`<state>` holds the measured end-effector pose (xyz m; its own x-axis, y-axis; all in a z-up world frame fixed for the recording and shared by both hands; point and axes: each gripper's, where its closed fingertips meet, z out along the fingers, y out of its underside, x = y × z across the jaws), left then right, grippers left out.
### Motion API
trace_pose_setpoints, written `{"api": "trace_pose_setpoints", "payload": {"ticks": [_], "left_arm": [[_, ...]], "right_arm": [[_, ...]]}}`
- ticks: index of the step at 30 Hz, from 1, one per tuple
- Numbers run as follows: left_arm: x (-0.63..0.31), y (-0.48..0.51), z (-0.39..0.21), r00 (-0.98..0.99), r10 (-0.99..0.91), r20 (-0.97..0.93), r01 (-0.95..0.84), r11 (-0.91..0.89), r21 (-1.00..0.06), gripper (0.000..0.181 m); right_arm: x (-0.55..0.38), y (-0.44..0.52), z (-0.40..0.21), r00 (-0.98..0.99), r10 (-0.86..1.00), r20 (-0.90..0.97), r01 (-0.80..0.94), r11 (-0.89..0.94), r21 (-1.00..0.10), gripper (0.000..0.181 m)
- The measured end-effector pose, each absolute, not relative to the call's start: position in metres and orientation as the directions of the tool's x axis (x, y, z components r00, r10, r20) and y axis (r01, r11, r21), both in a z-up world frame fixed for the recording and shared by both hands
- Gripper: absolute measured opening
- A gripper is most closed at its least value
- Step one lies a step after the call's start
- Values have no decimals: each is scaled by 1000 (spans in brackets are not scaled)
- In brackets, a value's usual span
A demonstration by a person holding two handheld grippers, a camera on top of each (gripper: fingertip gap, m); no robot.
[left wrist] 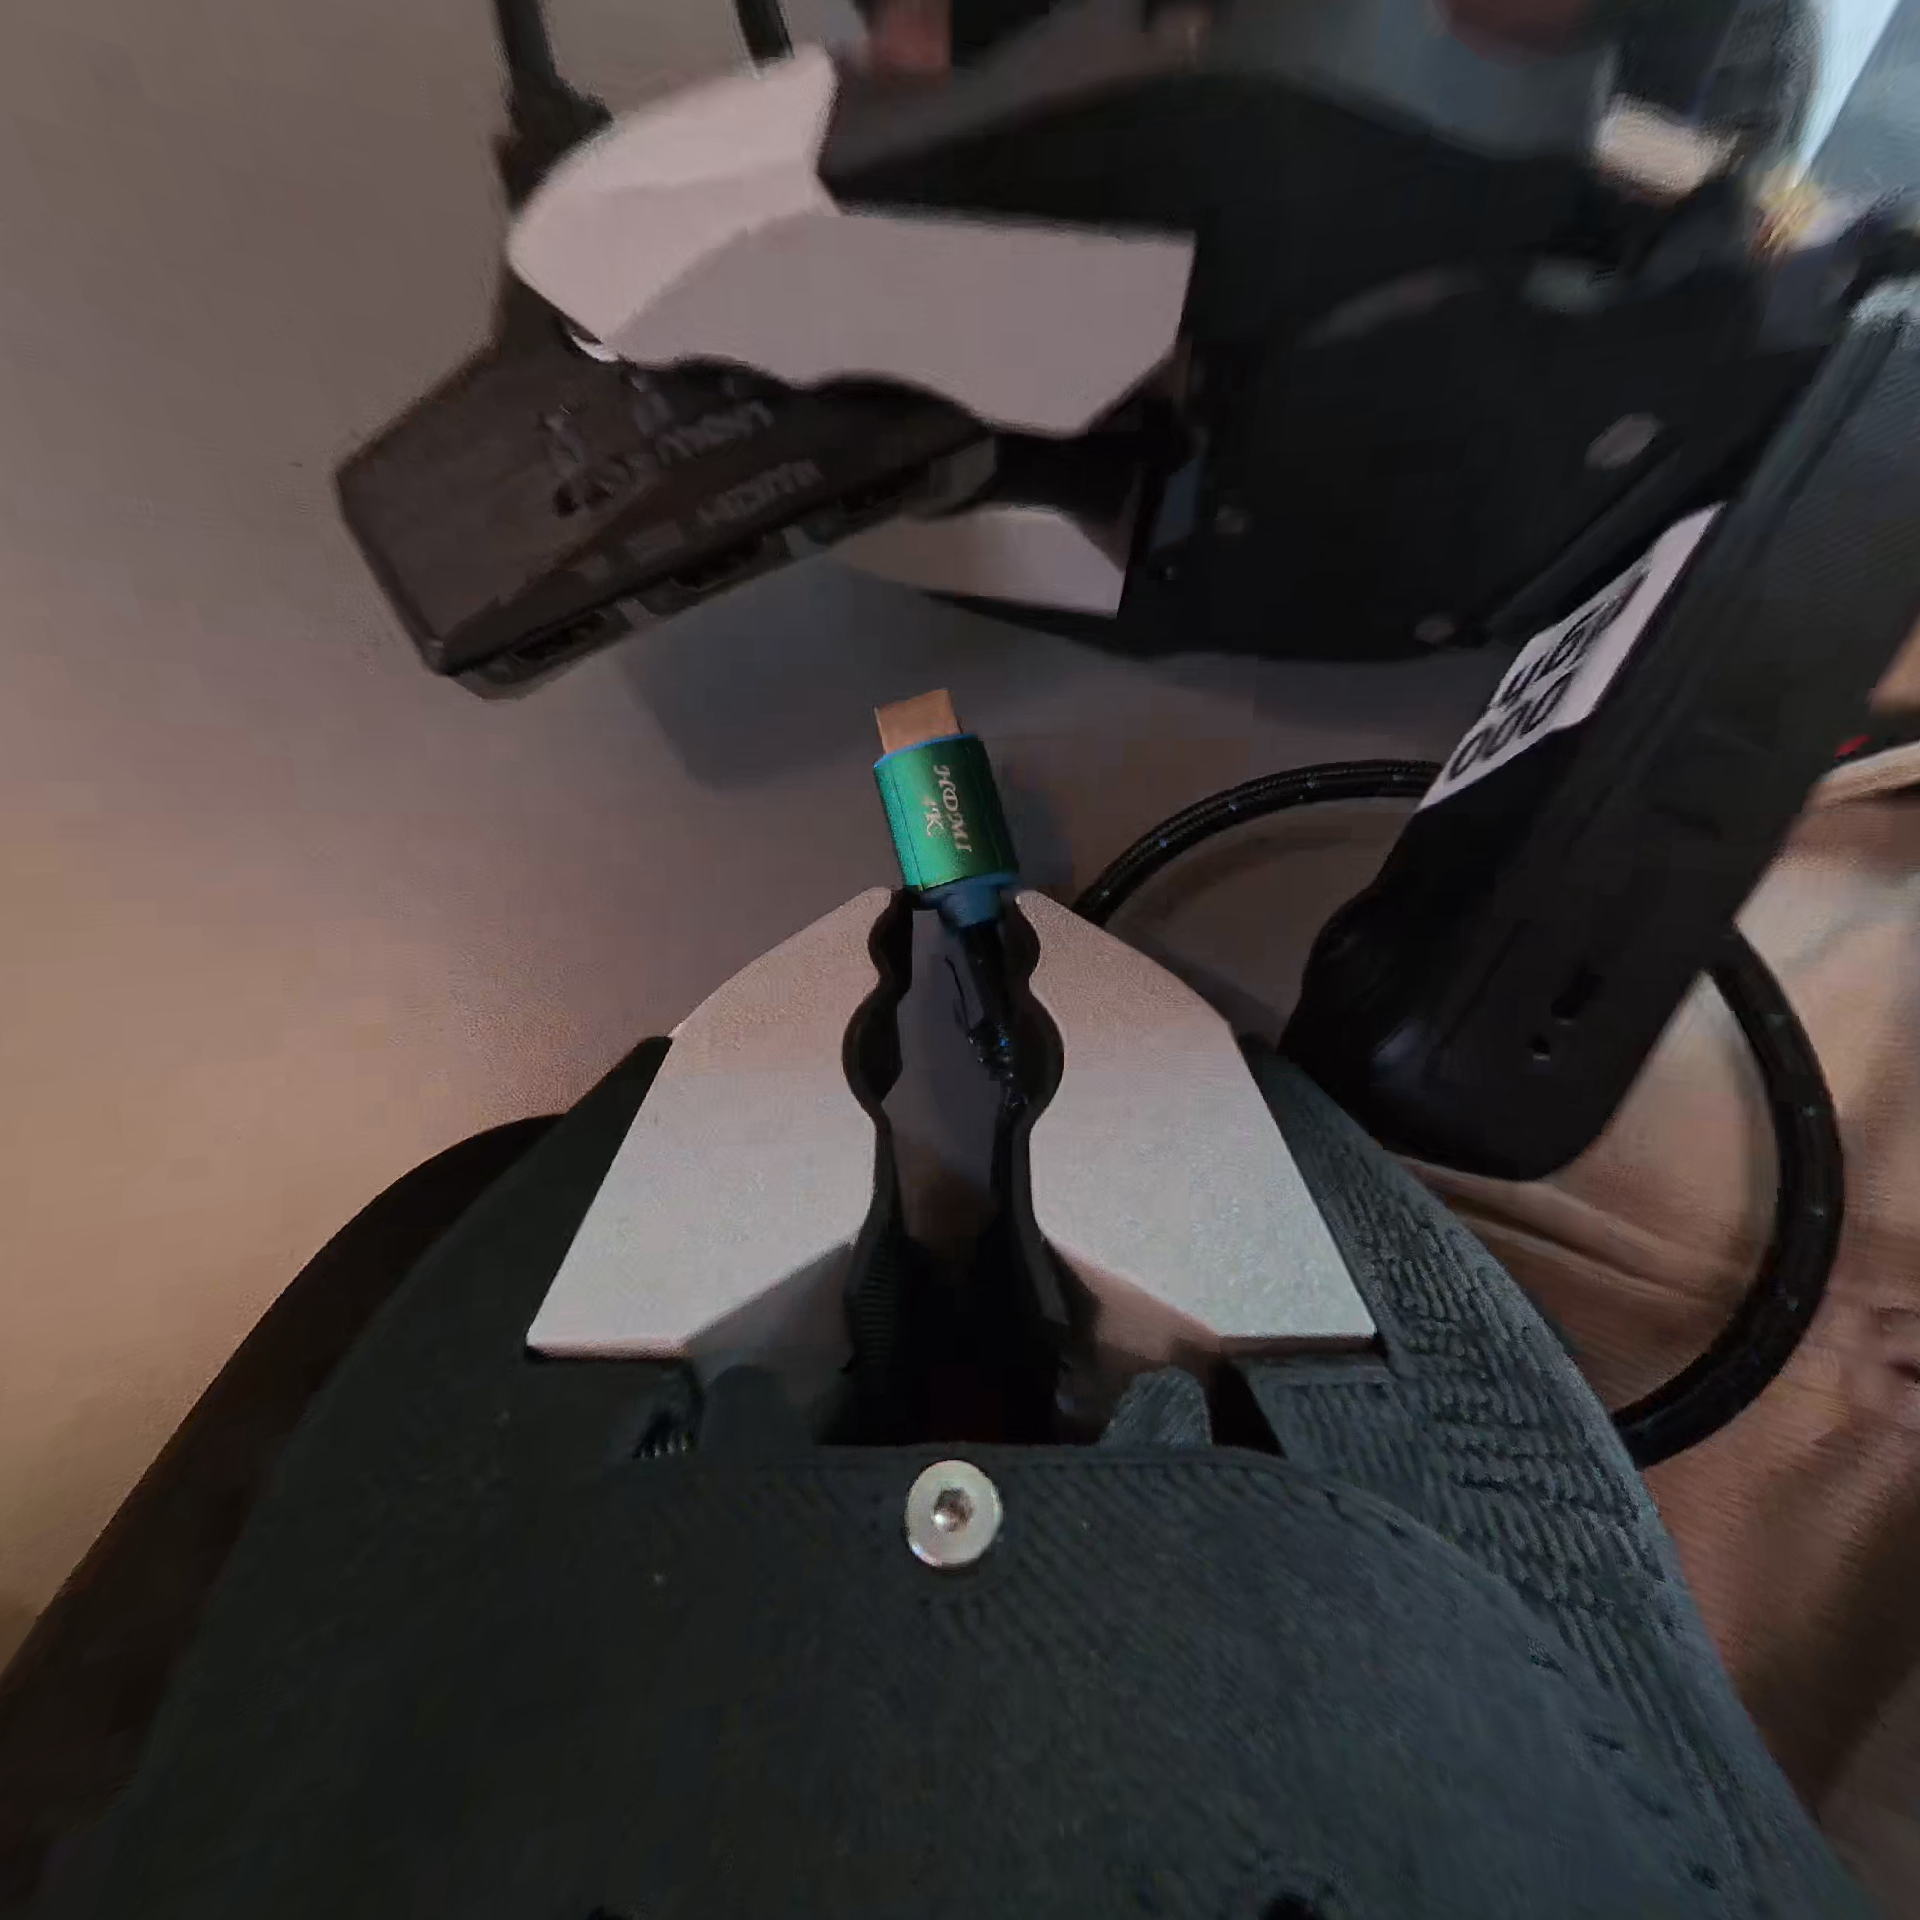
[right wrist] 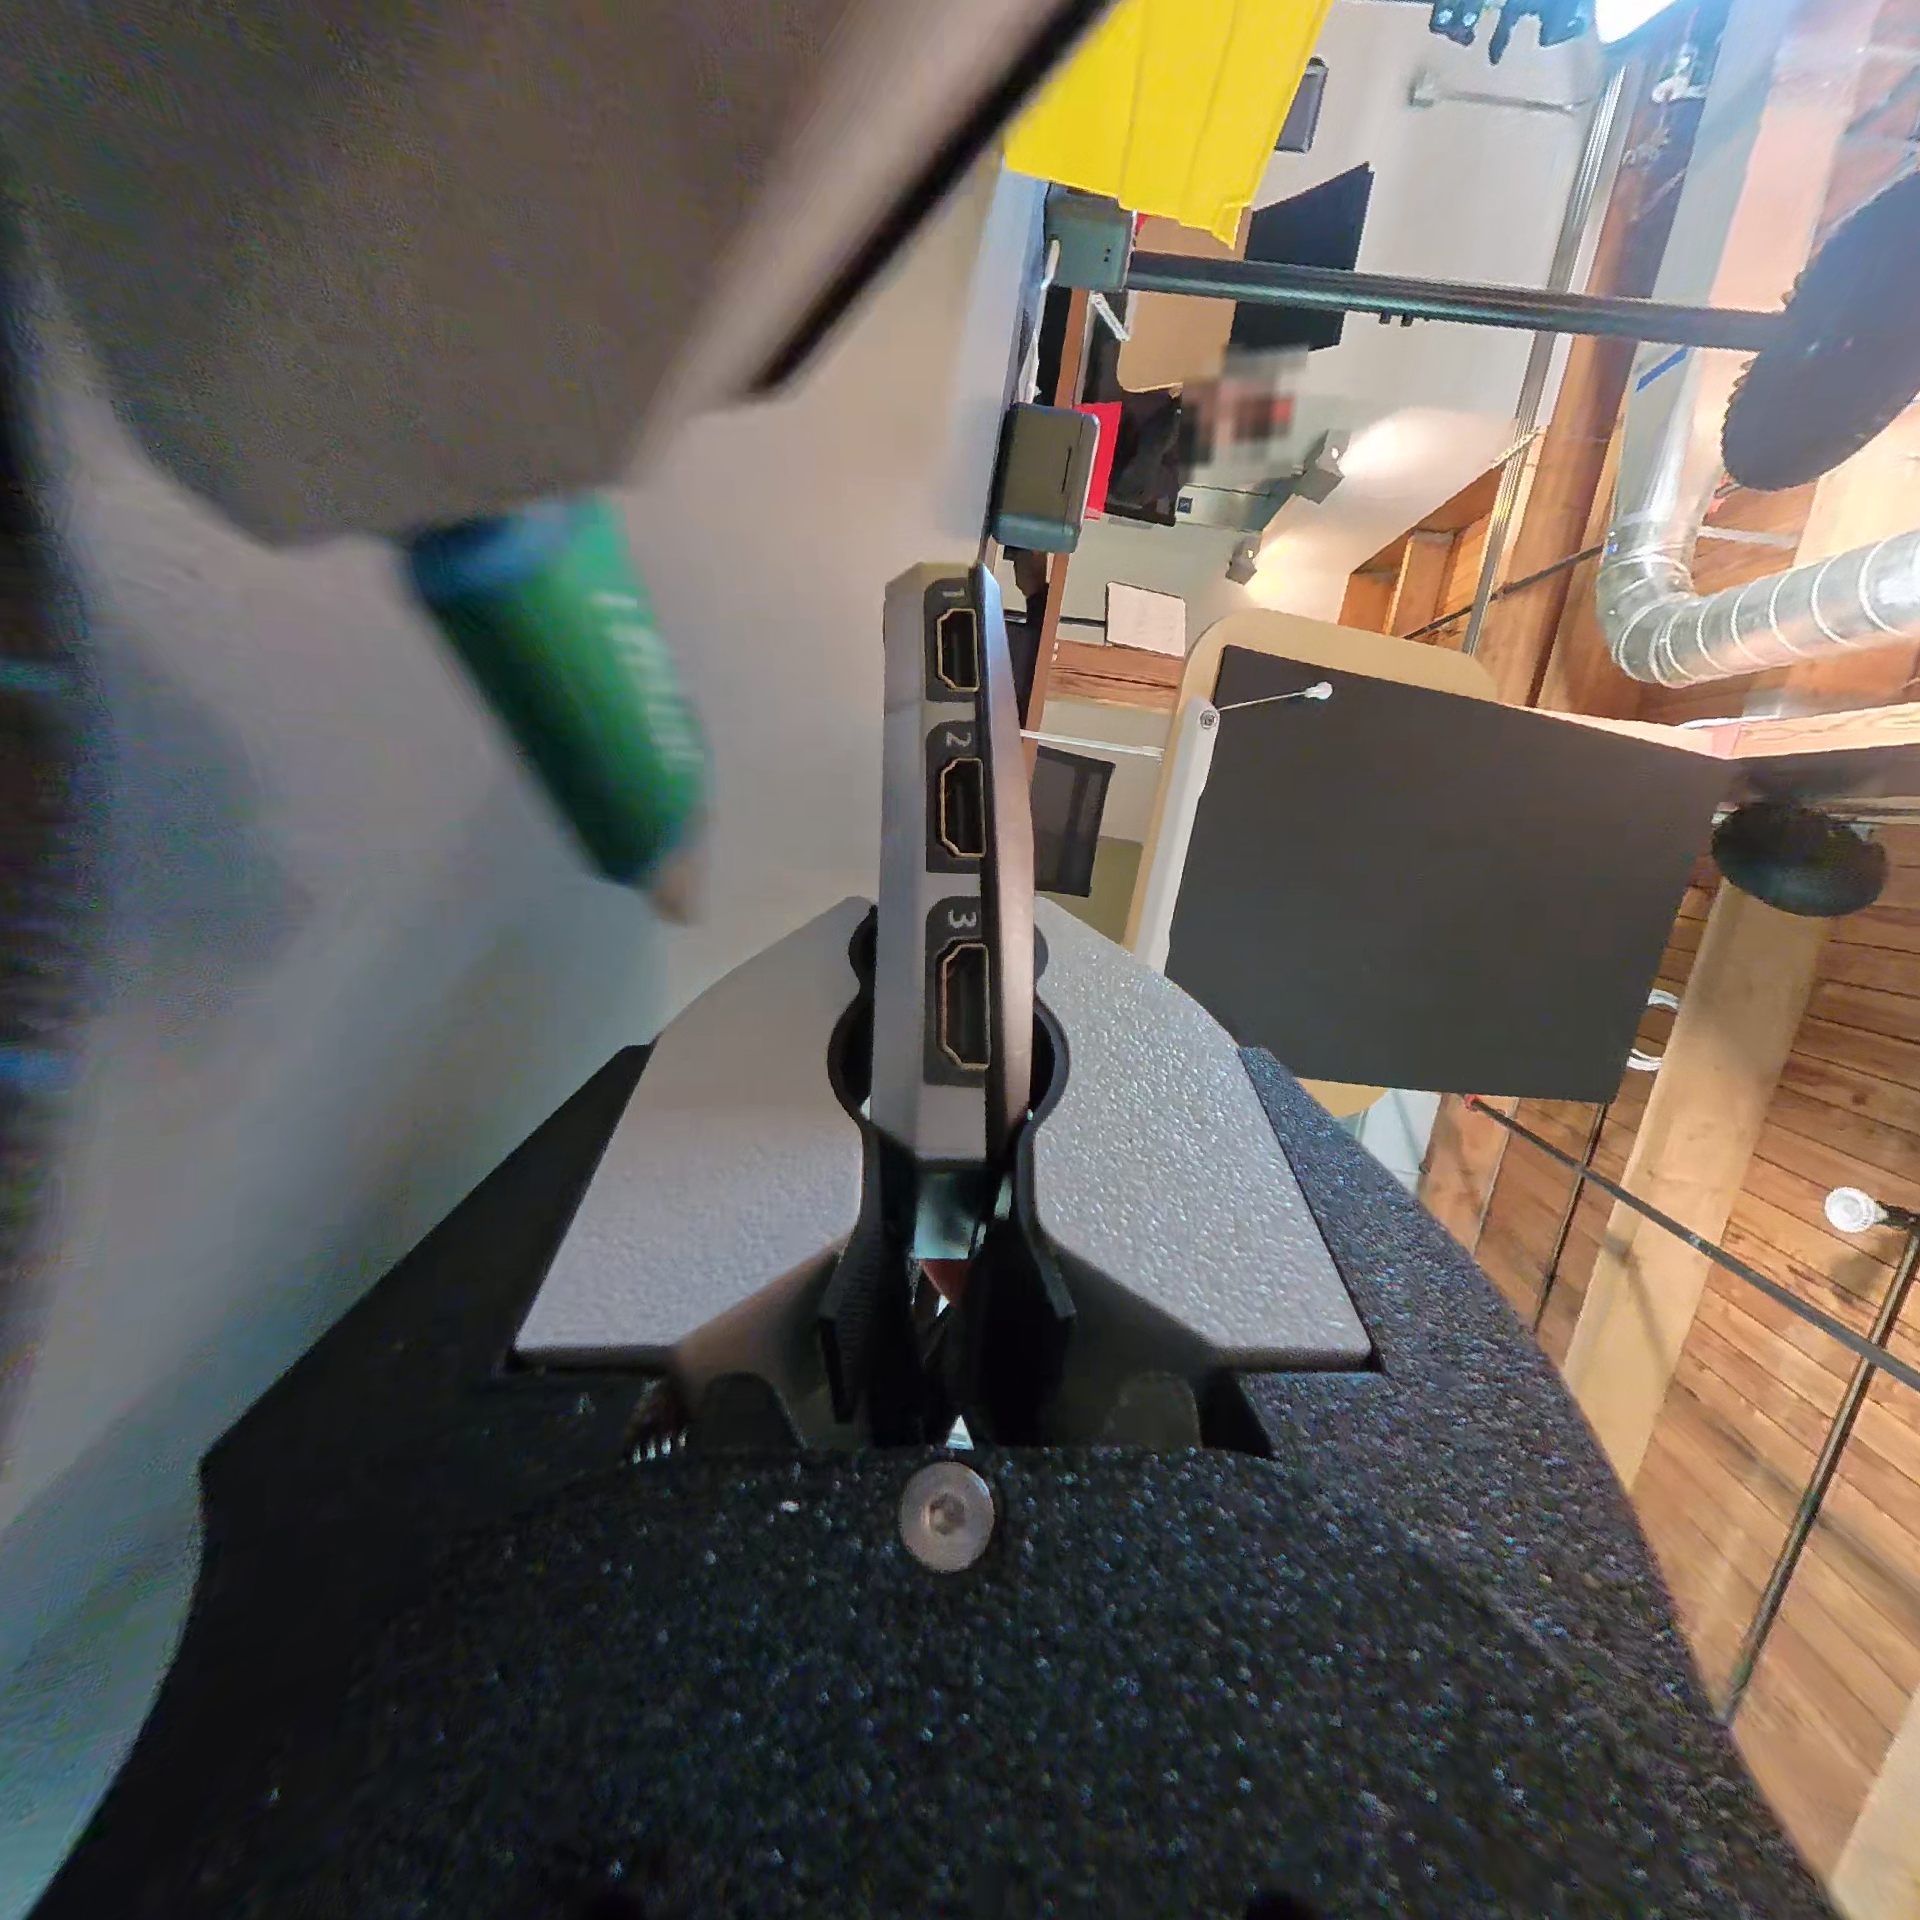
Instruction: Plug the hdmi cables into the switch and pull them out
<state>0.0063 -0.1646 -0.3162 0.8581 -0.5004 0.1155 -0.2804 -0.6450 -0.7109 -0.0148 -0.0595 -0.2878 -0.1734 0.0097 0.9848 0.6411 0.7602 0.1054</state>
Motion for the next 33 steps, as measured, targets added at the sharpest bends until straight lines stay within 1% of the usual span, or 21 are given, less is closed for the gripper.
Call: {"api": "trace_pose_setpoints", "payload": {"ticks": [2,4,5,8,9,10,14,16,18,21,25,29,33], "left_arm": [[7,-163,-297,848,-490,203,-186,-634,-751,15],[6,-160,-286,840,-494,224,-164,-625,-763,13],[6,-158,-282,835,-498,235,-154,-622,-768,10],[3,-155,-287,844,-483,232,-176,-659,-731,10],[1,-154,-293,855,-469,222,-182,-671,-718,10],[3,-155,-295,853,-459,248,-159,-682,-714,10],[8,-154,-296,817,-394,421,17,-714,-700,10],[8,-154,-298,781,-357,512,108,-731,-674,10],[7,-153,-301,765,-314,563,170,-744,-646,10],[6,-151,-300,784,-269,560,203,-741,-640,10],[6,-148,-300,789,-188,584,289,-726,-624,10],[3,-148,-304,824,-144,548,302,-707,-639,10],[-2,-152,-304,790,-112,602,366,-703,-611,9]], "right_arm": [[-16,-61,-286,-148,35,988,641,764,69,23],[-18,-64,-282,-114,53,992,635,772,32,23],[-18,-65,-282,-112,53,992,633,773,30,19],[-19,-65,-283,-123,20,992,641,765,64,19],[-19,-65,-282,-119,13,993,648,759,68,23],[-19,-64,-282,-120,17,993,652,755,66,23],[-21,-64,-282,-134,-28,991,668,735,111,23],[-21,-63,-280,-127,-48,991,676,726,122,23],[-22,-63,-276,-116,-81,990,685,715,139,22],[-23,-61,-276,-123,-96,988,700,697,155,22],[-23,-59,-277,-141,-108,984,710,681,176,23],[-24,-58,-283,-200,-132,971,706,668,236,22],[-29,-66,-281,-228,-174,958,674,682,284,23]]}}
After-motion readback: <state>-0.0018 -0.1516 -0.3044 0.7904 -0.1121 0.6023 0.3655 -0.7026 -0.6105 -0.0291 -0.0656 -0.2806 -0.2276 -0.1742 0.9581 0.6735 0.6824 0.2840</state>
